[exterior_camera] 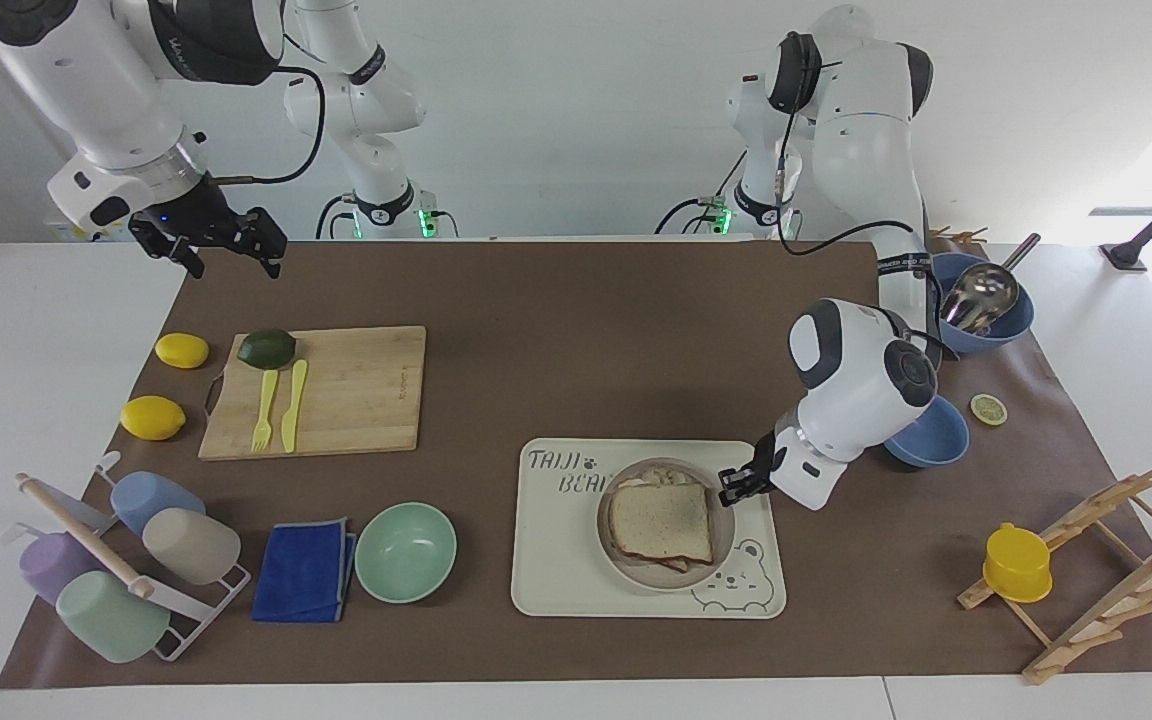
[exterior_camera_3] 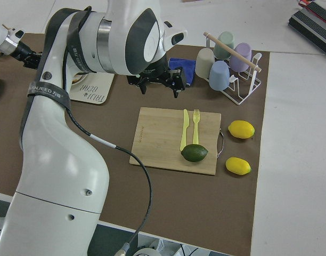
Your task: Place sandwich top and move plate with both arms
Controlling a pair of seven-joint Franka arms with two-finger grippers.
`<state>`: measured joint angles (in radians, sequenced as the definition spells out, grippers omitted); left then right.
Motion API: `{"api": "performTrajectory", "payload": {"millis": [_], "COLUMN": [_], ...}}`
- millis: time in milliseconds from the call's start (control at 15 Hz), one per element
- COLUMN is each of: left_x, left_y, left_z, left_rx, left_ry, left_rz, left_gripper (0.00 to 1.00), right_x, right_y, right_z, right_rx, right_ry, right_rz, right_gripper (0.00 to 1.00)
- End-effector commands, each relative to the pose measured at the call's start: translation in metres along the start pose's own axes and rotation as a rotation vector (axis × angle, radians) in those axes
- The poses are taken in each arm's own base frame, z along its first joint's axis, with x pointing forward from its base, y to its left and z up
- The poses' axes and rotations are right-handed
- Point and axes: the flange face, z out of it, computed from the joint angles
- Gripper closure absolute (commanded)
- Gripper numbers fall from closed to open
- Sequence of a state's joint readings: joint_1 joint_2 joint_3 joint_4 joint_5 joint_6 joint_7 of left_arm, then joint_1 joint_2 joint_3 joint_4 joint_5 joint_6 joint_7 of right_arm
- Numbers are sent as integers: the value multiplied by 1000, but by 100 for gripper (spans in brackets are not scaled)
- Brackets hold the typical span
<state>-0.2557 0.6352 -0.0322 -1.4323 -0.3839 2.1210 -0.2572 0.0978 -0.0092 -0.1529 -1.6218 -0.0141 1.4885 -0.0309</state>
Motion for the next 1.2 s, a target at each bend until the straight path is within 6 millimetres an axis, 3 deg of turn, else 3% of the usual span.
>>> {"api": "performTrajectory", "payload": {"millis": [0,67,200,333,400,667,867,1133], "left_x": [-2,-1,2,5,1,-12,-41,-94], "left_y": [-4,-5,-9,-14,-9,-60,-60,-68], "left_z": [-3,-4,-13,-41,-66,-187,-245,-315], "left_rx": [4,3,0,-14,-27,68,196,268], "left_ry": [14,11,22,52,70,121,146,95], "left_rz": [21,18,9,-7,-7,-36,17,27], "left_gripper": [100,1,0,0,0,0,0,0], "right_x": [-4,-4,-4,-4,-4,-4,-4,-4], "right_y": [0,0,0,-1,-1,-1,-2,-5], "right_z": [-4,-4,-4,-4,-4,-4,-5,-5], "right_rx": [10,10,9,9,9,9,9,8], "right_ry": [5,5,5,5,5,5,6,3], "right_rz": [-13,-13,-19,-19,-19,-17,-22,-31], "right_gripper": [0,0,0,0,0,0,0,0]}}
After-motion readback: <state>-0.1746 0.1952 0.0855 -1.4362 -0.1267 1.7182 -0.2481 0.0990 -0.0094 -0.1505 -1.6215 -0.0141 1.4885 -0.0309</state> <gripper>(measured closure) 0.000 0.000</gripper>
